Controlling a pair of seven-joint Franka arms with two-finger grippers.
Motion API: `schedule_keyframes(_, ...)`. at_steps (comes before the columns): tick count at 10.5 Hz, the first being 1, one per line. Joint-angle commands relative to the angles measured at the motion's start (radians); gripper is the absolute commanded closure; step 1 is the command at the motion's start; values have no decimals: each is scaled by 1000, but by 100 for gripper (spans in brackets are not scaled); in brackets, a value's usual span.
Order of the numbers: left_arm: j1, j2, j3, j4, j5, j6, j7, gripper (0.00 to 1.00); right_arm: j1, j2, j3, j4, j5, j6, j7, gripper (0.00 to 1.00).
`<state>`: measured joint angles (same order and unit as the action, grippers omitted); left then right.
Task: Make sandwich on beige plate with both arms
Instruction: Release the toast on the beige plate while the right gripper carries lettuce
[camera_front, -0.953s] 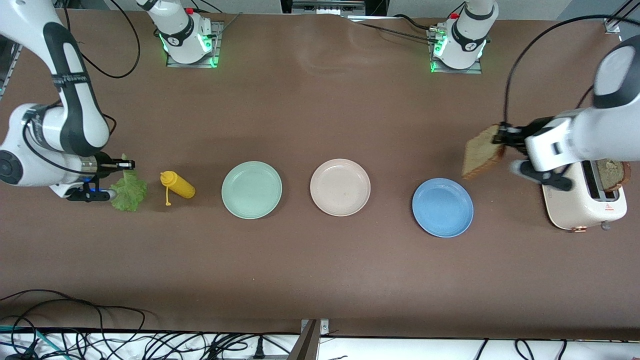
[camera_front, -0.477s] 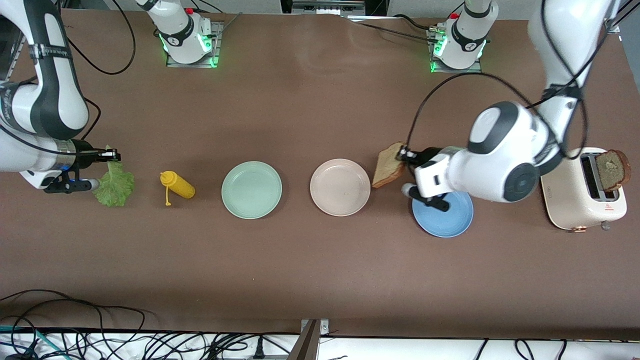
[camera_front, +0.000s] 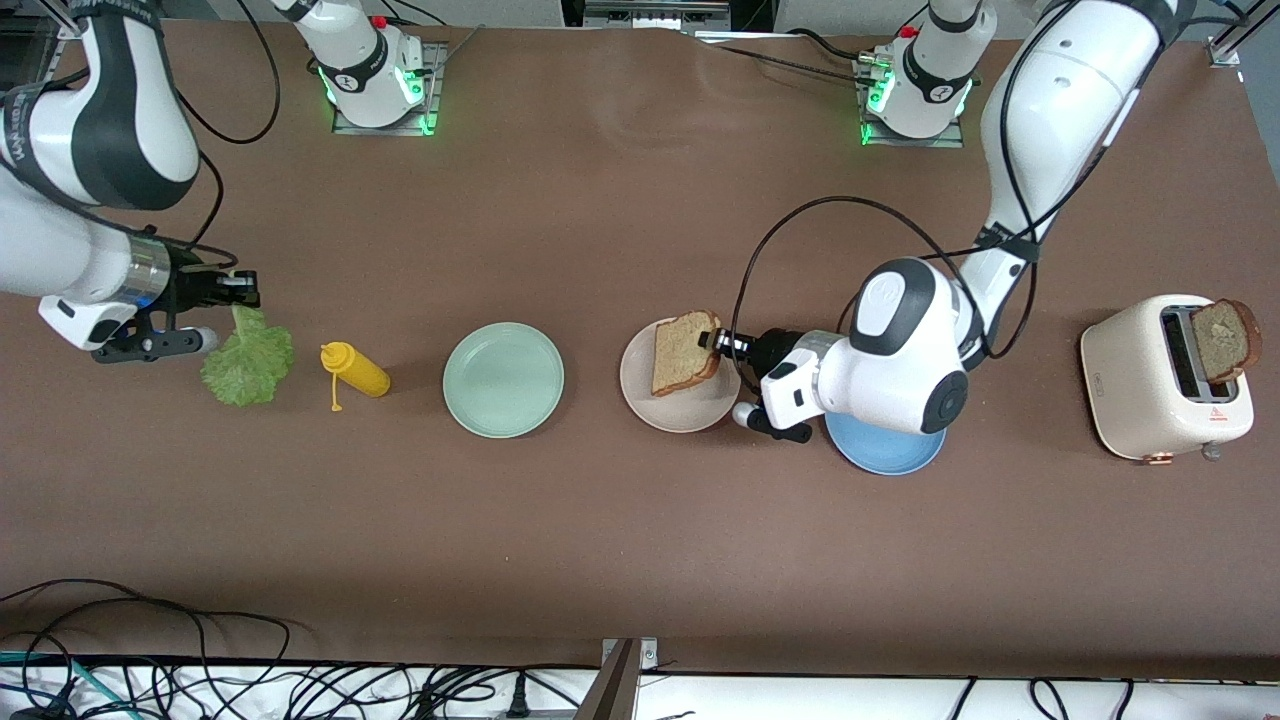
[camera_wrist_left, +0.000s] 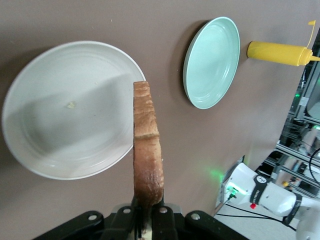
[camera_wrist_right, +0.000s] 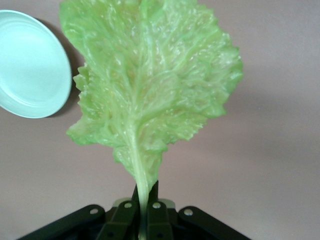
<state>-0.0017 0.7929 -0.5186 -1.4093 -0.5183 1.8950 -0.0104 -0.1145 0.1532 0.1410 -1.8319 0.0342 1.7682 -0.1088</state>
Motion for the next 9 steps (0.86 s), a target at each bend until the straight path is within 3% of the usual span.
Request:
schedule_keyframes(1, -14, 66, 3, 23, -45, 9, 56, 100, -8, -24, 55, 13, 7, -13, 94, 100)
schedule_keyframes(5, -14, 115, 6, 23, -68, 10, 145, 100, 2, -17, 133, 14, 12, 26, 196, 100)
schedule_keyframes(6, -12, 117, 9, 23, -68, 10, 145, 58, 15, -17, 156, 14, 9, 42, 246, 100)
schedule_keyframes(7, -9, 117, 9, 23, -66, 10, 145, 1, 28, -15, 172, 14, 9, 49, 294, 100)
schedule_keyframes(9, 8, 111, 11, 24, -55, 4, 136, 0, 73, -9, 181, 14, 7, 82, 375, 100)
